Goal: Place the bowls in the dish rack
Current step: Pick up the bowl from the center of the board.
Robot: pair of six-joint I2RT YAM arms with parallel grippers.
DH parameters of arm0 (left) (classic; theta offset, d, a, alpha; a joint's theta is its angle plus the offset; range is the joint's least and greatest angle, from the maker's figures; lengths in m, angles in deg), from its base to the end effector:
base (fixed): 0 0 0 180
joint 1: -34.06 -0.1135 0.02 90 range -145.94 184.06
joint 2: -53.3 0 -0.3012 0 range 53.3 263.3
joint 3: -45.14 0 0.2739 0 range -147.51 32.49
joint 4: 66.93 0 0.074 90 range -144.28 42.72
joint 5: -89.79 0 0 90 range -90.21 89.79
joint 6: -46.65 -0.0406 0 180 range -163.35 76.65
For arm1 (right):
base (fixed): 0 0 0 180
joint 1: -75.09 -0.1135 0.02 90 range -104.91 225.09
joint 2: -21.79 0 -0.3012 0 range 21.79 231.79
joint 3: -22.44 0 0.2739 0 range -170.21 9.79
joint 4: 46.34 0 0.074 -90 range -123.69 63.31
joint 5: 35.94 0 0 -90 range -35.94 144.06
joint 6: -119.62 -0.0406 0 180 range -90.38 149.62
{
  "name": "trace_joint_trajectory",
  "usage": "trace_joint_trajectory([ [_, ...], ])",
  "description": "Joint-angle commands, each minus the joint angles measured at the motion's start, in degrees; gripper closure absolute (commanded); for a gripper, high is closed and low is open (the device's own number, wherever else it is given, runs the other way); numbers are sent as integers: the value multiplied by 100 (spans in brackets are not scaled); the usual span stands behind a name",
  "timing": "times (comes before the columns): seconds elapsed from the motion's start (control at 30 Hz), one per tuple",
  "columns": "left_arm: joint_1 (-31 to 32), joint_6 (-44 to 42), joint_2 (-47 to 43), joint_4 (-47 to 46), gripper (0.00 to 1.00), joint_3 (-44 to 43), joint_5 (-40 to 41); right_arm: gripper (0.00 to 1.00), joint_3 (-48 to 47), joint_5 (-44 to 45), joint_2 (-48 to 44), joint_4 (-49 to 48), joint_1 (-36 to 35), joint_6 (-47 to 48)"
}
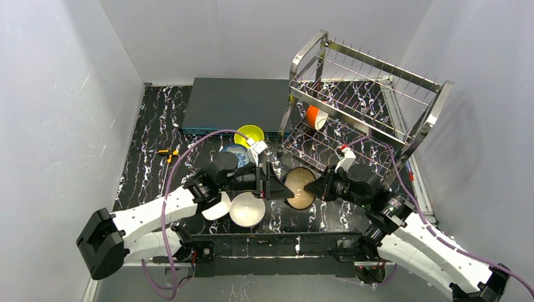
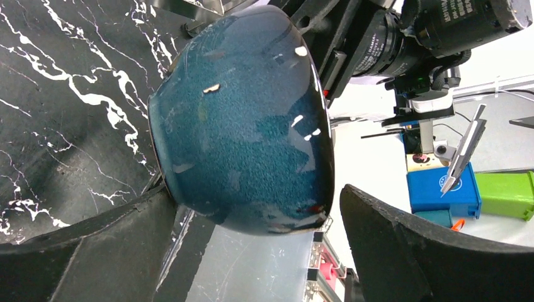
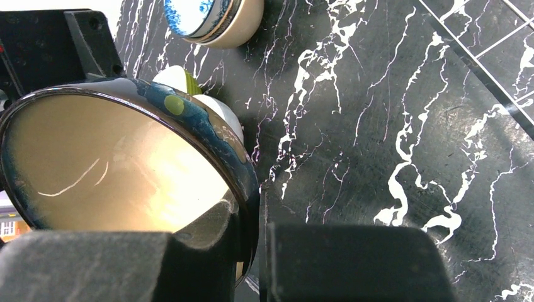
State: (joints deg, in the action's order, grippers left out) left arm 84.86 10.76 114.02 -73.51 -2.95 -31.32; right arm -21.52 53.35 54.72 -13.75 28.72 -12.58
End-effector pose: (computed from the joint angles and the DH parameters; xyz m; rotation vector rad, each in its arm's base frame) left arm 0.1406 -0.2055 0.3049 0.4353 1.9791 -1.7356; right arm 0.0980 0.1036 0.2875 -0.0850 2.0910 1.0031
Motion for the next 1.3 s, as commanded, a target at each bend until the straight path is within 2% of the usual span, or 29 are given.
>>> trace_joint_trajectory([
  [0.0,144,11,146,-337,3,-369,-122,99,-485,-217,-42,-1000,-4,-70],
  [0.13,172,116,240,-502,7,-346,-68,99,-506,-165,-73,-1022,-3,-77],
  [0.4,189,371,384,-849,24,-276,-69,99,-486,-251,-24,-1085,1,-96],
  [0.63,186,425,396,-1028,59,-224,-9,99,-444,-245,-19,-1073,-4,-104],
  [0.73,186,412,379,-1023,80,-202,6,99,-428,-199,29,-1033,-2,-122],
  [0.8,184,407,386,-1027,100,-184,0,88,-505,-197,127,-968,0,-96],
  [0.9,185,392,379,-1028,100,-135,62,76,-646,-201,255,-830,-3,-17],
  [1.07,190,230,311,-1031,100,-74,294,46,-751,-76,255,-659,-3,60],
  [1.27,189,19,318,-1028,100,-50,617,24,-892,50,176,-418,-4,157],
])
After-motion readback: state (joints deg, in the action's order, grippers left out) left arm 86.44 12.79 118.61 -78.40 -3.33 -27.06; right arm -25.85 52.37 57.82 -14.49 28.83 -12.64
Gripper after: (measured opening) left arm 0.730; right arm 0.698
